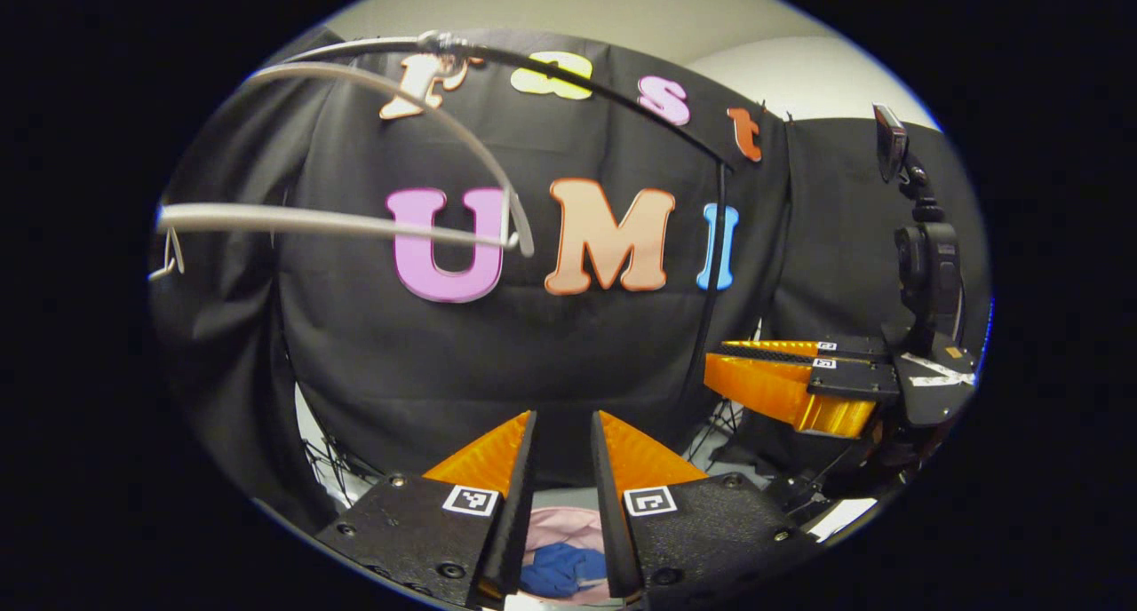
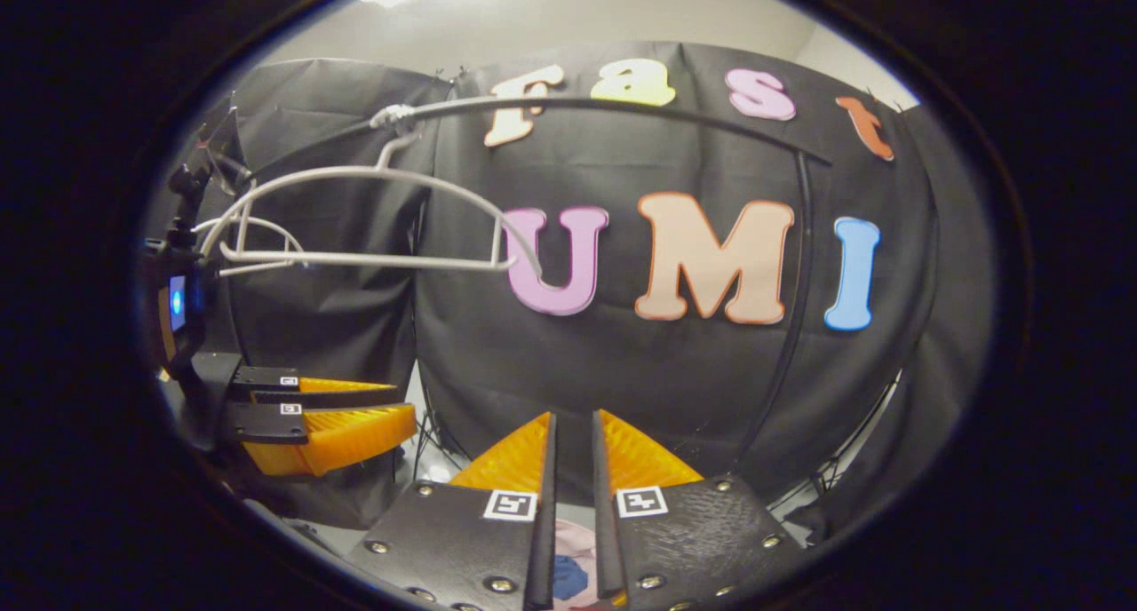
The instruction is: Grasp the clothes on the hanger with both hands and then place them into the laundry hamper below.
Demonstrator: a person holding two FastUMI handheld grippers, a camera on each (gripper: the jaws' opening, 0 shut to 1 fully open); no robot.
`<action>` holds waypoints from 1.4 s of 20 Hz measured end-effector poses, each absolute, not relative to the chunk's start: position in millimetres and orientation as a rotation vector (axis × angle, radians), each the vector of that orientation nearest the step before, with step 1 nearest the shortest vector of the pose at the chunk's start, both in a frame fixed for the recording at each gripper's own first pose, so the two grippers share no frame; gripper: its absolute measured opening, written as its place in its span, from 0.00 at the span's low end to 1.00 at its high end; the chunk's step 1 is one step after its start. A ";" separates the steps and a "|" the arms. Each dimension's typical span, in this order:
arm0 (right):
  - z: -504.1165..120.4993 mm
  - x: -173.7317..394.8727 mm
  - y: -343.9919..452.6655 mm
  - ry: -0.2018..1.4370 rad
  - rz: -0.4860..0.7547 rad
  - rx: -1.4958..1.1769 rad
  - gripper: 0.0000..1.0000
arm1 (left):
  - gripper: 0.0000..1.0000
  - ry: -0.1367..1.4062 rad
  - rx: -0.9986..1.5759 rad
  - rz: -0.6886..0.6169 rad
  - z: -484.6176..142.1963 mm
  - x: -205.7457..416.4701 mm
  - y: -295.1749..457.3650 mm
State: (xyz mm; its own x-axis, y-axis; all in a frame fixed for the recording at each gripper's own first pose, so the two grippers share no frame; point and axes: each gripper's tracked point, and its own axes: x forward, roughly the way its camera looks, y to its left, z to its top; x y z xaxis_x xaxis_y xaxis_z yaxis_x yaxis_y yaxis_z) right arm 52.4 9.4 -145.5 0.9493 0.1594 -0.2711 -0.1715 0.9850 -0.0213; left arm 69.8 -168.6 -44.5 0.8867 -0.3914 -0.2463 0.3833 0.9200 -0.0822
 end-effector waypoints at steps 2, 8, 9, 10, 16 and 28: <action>-119.1 50.1 8.6 0.221 0.169 -0.039 0.24 | 0.37 0.208 -0.032 -0.399 -17.5 71.1 -168.0; -63.1 45.7 8.1 0.105 0.157 -0.038 0.67 | 0.68 0.055 -0.020 -0.419 52.8 71.1 -185.6; -57.0 43.3 5.3 0.091 0.151 -0.033 0.77 | 0.76 0.040 -0.009 -0.418 57.7 71.0 -189.9; -49.9 41.0 0.1 0.080 0.141 -0.030 0.87 | 0.84 0.026 0.000 -0.413 61.2 72.3 -191.3; -30.1 28.4 -44.8 0.041 0.072 -0.035 0.98 | 0.97 -0.021 0.008 -0.419 77.4 66.3 -205.4; -63.2 6.9 -193.9 0.001 -0.028 -0.014 0.97 | 0.93 -0.102 0.003 -0.266 41.9 100.9 -291.5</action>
State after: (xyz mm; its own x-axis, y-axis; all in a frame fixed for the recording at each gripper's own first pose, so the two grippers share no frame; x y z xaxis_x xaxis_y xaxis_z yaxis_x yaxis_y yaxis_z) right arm 6.9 -193.9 -63.2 0.9996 -0.0278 -0.0005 0.0277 0.9995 -0.0141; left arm 100.9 -291.5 41.9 0.9598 -0.2621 0.1004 0.2618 0.9650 0.0166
